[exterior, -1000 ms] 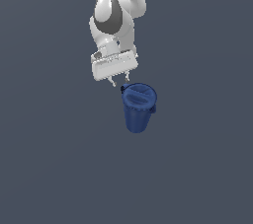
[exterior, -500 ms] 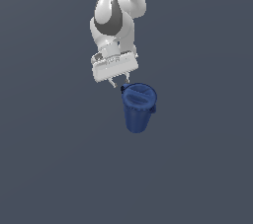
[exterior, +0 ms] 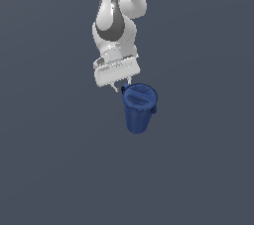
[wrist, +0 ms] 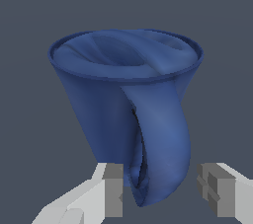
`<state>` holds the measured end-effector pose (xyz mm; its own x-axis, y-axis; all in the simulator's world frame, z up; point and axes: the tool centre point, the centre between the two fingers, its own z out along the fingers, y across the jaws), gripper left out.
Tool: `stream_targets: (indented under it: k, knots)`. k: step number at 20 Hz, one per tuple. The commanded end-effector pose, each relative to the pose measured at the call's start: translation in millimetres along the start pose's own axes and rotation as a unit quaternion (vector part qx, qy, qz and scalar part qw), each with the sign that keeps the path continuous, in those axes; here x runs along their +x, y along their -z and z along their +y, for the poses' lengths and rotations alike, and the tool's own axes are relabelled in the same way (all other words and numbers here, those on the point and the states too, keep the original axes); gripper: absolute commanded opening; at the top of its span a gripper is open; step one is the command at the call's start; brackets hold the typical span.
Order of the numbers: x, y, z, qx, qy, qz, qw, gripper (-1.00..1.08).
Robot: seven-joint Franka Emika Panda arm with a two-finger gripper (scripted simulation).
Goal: Pick up the object and move it to a goal position.
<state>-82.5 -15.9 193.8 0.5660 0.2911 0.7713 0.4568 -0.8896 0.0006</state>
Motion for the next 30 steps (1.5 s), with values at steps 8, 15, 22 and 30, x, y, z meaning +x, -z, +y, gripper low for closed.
stream_targets:
  k: [8, 15, 22, 30]
  knots:
    - [0, -2, 0, 0.0, 0.0, 0.0, 1.0, -1.0]
    - [1, -2, 1, -0.001, 0.0, 0.001, 1.0, -1.0]
    - [11, 3, 12, 0.0, 0.0, 0.001, 1.0, -1.0]
    - [39, 15, 43, 0.0, 0.001, 0.0, 1.0, -1.0]
